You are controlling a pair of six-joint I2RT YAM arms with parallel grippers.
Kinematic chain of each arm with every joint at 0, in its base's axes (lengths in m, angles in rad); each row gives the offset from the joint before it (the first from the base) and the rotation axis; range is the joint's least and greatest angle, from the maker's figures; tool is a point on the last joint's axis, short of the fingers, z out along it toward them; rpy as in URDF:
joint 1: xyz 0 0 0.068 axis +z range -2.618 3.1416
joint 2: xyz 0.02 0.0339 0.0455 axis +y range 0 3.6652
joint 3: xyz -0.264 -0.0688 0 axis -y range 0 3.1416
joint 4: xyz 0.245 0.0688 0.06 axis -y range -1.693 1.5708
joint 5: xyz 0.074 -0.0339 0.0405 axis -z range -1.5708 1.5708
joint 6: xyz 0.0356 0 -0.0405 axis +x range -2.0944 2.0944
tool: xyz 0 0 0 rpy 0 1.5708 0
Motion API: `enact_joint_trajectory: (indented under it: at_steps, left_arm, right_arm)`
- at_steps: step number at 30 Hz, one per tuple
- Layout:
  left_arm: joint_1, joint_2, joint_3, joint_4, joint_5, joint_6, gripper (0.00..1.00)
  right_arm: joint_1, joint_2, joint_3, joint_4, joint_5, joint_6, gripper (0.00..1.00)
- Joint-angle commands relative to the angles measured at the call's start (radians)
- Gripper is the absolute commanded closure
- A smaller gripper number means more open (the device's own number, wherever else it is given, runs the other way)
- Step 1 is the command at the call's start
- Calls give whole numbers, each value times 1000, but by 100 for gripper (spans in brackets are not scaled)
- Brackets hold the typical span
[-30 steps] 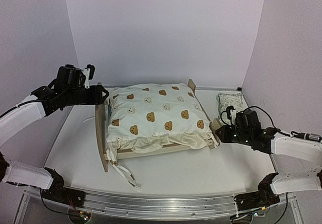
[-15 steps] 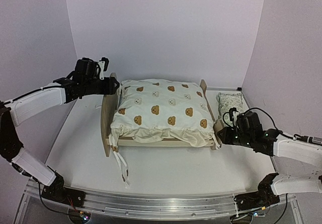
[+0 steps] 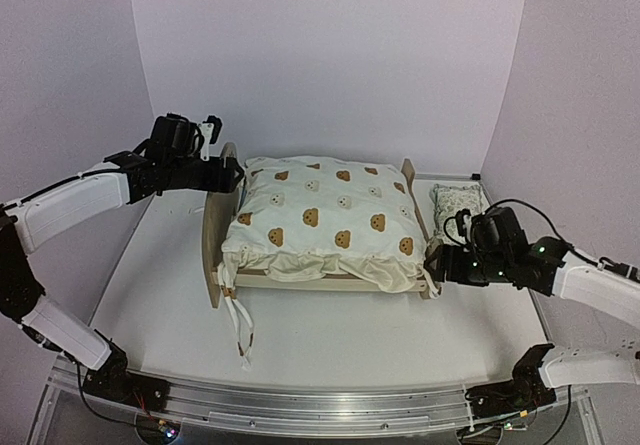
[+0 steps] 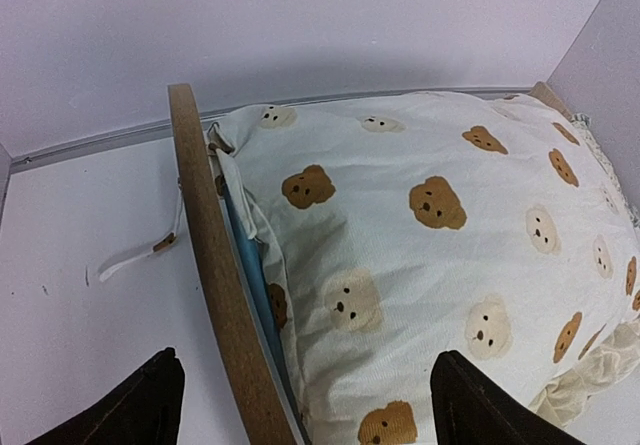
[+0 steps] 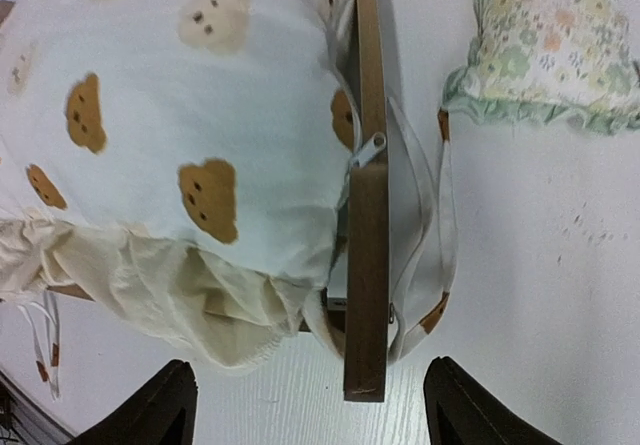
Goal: Set up the pet bed
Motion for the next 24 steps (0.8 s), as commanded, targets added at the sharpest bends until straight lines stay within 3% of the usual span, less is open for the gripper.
enact_joint_trajectory:
  at_steps: [1,5,9,14,24]
  left_arm:
    - [-3,-91,41,-79,-44,12,10]
    - [-3,-168,4,-83,-76,-24,1]
    - [-3,-251,-59,-90,-92,-42,0]
    - [-3,-351,-130,-142,-103,-101,0]
    - [-3,-533,-266,-217,-49,-173,0]
  right_arm:
    - [3,-34,195,-130,98,-66,20]
    - [7,43,367,-141,-21,-53,20]
    - [97,211,546,-136,-140,-35,20]
    - [320,444,731,-91,-92,-45,20]
    - [518,942,1092,-29,-85,-20,24]
